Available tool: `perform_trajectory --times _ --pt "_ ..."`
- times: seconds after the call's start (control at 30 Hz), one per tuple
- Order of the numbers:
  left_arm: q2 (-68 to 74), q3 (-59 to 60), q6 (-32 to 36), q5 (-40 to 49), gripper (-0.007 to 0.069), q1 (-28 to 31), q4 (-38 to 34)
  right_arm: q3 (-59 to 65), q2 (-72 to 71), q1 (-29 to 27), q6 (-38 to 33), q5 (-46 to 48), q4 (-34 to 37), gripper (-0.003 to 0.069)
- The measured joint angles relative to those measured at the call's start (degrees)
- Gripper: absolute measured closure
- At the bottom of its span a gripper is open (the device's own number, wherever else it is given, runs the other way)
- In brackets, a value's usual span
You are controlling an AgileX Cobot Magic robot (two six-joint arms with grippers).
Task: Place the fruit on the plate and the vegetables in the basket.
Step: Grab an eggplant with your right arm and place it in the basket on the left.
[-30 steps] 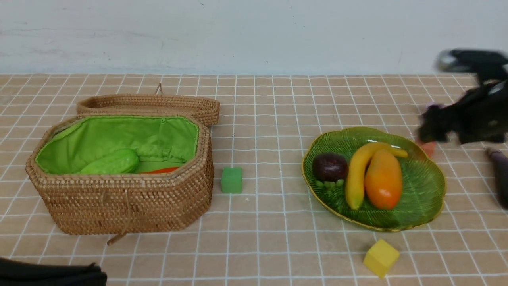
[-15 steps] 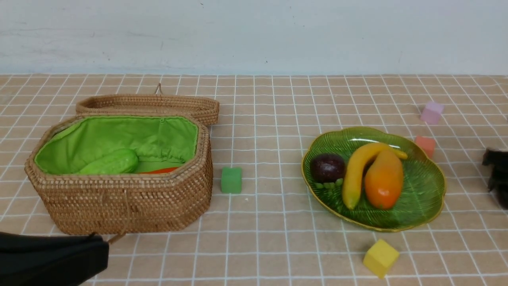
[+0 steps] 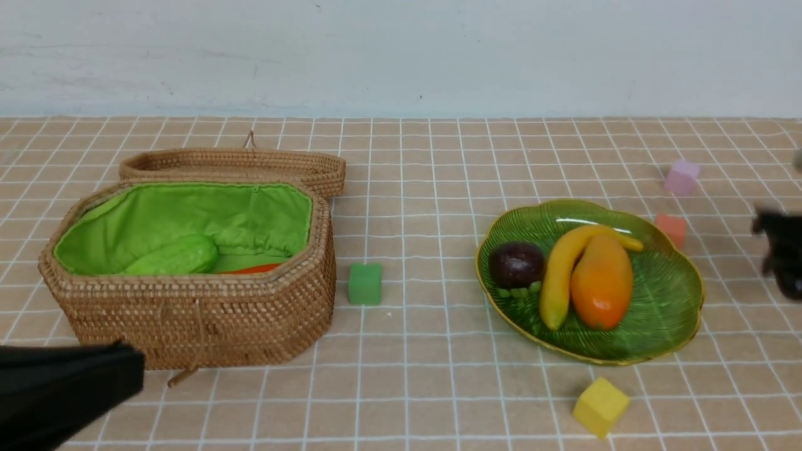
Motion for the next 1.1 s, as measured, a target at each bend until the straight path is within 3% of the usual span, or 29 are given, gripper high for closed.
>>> perform_trajectory --times 0.1,0.3,0.43,0.53,0.73,0.77,0.8,0.83,0.87,0.97,1.07,1.1 --pt "0.0 0.0 -3.0 0.1 0.0638 0.0 3.7 -1.7 -5.3 6.5 -7.1 1.4 6.6 0.0237" --pt "0.0 -2.4 -19.3 5.5 0.0638 0.0 20.5 -16.8 -5.3 32.2 -32.2 7.3 32.0 0.0237" --pt "0.0 -2.5 -25.6 7.1 0.0638 0.0 24.8 -26.6 1.7 41.4 -38.4 6.8 37.1 0.0237" --pt "0.0 -2.5 -26.9 7.1 0.0638 -0.1 25.5 -34.1 9.7 46.2 -40.5 4.1 38.0 0.0237" --pt "0.0 -2.5 -27.2 7.2 0.0638 -0.1 25.5 -45.8 23.4 49.7 -44.1 2.3 36.5 0.0221" --pt "0.0 -2.5 -27.2 7.2 0.0638 -0.1 25.5 -46.4 24.1 49.8 -44.2 2.3 36.1 0.0207" --pt "0.0 -2.5 -27.2 7.2 0.0638 -0.1 25.5 -48.2 26.2 50.0 -44.2 2.4 34.1 0.0139" --pt "0.0 -2.5 -27.2 7.2 0.0638 -0.1 25.5 -48.4 26.2 50.0 -44.1 2.4 34.1 0.0139" --pt "0.0 -2.5 -27.2 7.2 0.0638 -0.1 25.5 -49.3 26.8 50.1 -43.4 3.3 32.2 0.0057" --pt "0.0 -2.5 -27.2 7.2 0.0638 -0.1 25.6 -51.2 25.3 49.8 -36.5 9.3 26.8 -0.0011" --pt "0.0 -2.5 -26.7 7.0 0.0638 -0.1 25.1 -52.2 21.2 49.6 -28.7 17.9 21.5 0.0006" --pt "-0.1 -2.5 -25.4 6.6 0.0638 -0.1 24.1 -52.8 17.4 49.4 -22.8 24.3 17.5 0.005"
